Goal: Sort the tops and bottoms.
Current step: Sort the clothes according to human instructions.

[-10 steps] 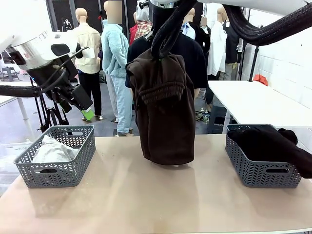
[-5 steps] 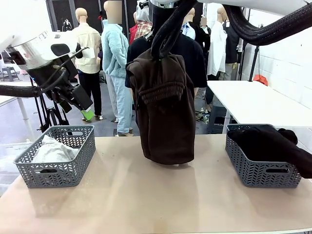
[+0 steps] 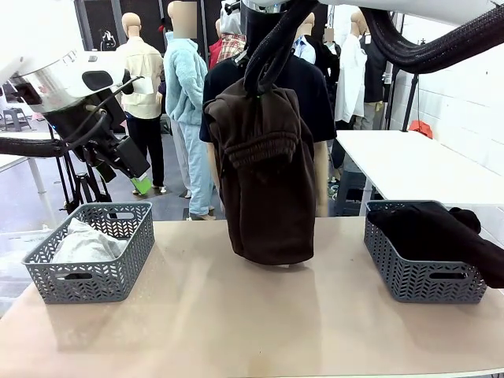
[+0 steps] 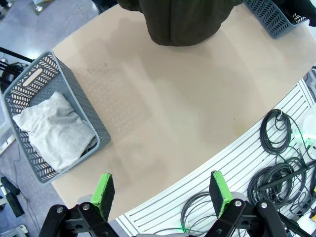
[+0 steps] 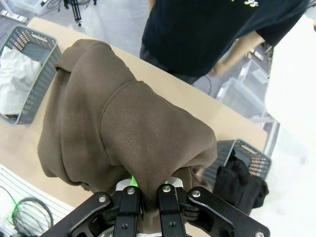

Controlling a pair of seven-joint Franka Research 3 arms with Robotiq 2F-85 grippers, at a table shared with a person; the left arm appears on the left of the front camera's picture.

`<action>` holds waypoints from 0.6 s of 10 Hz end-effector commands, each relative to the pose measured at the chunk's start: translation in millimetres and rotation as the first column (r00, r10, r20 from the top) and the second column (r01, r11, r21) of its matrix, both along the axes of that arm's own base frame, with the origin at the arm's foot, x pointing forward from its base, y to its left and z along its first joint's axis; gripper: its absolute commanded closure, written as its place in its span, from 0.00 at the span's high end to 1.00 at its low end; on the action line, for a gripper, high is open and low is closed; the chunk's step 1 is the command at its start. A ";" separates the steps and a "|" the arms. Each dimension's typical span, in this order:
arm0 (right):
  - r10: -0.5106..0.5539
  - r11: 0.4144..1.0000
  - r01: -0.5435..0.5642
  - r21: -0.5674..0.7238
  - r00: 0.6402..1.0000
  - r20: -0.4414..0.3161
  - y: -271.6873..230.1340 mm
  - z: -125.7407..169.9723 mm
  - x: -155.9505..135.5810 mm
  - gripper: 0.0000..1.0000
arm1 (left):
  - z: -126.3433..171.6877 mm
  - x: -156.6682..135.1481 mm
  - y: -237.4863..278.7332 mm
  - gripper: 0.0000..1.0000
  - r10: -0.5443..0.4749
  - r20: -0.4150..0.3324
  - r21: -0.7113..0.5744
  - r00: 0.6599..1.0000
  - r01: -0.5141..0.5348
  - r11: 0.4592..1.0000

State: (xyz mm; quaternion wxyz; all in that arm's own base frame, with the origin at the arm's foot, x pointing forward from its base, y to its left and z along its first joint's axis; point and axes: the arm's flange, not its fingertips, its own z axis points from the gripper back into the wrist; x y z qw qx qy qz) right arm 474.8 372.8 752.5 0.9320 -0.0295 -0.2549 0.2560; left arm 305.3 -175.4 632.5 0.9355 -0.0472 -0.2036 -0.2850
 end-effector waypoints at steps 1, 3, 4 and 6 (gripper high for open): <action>0.003 1.000 -0.003 0.007 1.000 0.014 -0.8 6.2 -2.1 0.00 | -1.5 1.0 2.2 1.00 0.004 0.016 0.008 1.000 -0.004 1.000; 0.003 1.000 -0.003 0.007 1.000 0.014 -0.8 6.2 -2.1 0.00 | -1.5 1.0 2.2 1.00 0.004 0.016 0.008 1.000 -0.004 1.000; 0.003 1.000 -0.003 0.007 1.000 0.014 -0.8 6.2 -2.1 0.00 | -1.5 1.0 2.2 1.00 0.004 0.016 0.008 1.000 -0.004 1.000; 0.003 1.000 -0.003 0.007 1.000 0.014 -0.8 6.2 -2.1 0.00 | -1.5 1.0 2.2 1.00 0.004 0.016 0.008 1.000 -0.004 1.000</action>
